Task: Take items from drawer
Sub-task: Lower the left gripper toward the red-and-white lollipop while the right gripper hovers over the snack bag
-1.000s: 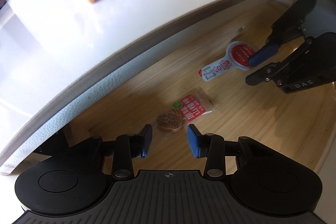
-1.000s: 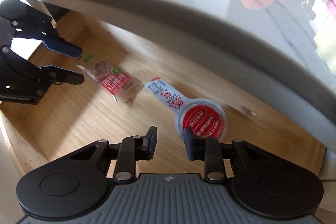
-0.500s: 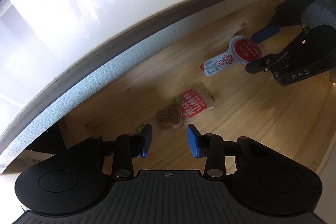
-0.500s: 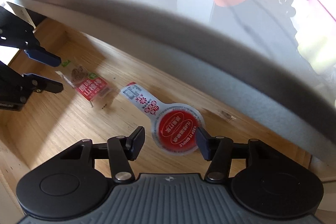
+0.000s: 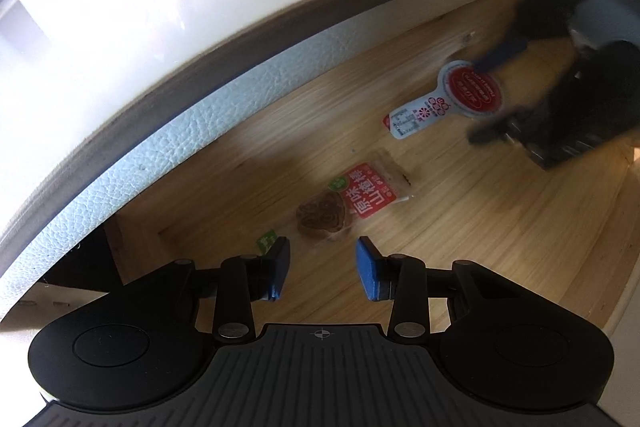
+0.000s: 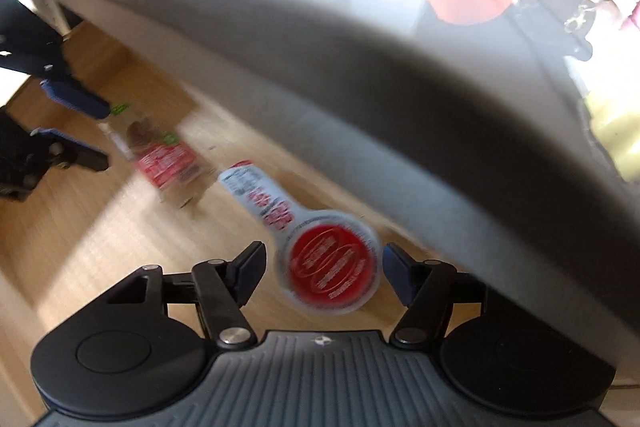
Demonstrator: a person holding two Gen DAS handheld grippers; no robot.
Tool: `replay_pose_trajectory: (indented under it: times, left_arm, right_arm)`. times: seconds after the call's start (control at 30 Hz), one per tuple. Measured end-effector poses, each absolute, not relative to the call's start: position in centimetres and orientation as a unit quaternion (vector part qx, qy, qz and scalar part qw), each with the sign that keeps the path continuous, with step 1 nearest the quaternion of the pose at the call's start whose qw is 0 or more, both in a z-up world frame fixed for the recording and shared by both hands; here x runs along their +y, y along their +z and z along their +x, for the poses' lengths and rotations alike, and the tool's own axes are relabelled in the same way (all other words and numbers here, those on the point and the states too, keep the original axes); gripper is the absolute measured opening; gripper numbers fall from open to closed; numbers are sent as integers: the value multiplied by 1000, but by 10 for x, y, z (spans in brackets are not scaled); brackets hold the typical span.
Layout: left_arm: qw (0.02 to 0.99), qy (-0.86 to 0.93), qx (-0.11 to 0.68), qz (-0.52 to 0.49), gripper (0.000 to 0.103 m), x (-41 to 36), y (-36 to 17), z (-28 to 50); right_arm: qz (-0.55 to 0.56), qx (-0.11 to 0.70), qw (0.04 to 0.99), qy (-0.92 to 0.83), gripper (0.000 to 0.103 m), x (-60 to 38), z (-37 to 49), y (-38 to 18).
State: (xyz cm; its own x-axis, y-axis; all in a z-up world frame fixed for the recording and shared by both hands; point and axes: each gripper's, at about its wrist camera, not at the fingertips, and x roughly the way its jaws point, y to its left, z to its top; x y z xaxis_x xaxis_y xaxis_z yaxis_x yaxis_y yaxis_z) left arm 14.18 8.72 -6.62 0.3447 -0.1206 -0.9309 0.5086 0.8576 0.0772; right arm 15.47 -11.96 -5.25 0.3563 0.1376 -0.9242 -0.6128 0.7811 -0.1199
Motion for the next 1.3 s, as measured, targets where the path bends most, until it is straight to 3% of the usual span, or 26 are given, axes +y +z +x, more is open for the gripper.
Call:
replay_pose_trajectory:
  times: [0.1,0.27,0.47,0.57,0.77,0.87,1.0,1.2,1.3]
  left_arm:
    - [802,-192,537,176,41,91,-64,142]
    - [802,-189,538,176,41,90,-64,143]
    - [801,-194,539,177,41,90,-63,144]
    - [801,-190,540,174,41,95,-62,146]
    - [803,-183,542,167,41,103,-54,145]
    - [802,-183,543,169,41,102,-54,146]
    - [802,-187,541,169,41,102,-52,145]
    - [799,-185,545,171,41,103,-55,146]
    - [799,-190,543,174,41,102,-50,147]
  right_arm:
    - [-195,542,752,320,60,-119,138,-42]
    - [-287,476,798,232,62,-118,116,-39]
    - [-238,492,814,194,63,-132,126,-52]
    - [-223,488,822,193,71,-135,127,-56]
    - [-178,517,776,315,66,-123,106,-47]
    - [-270,462,791,296,67,-105,81,-46]
    - [-312,433,809,246,69,-101,77,-56]
    - [-266,461,825,187,70,-122,87,-62]
    - [-234,461,839,173,76,-133,89,-62]
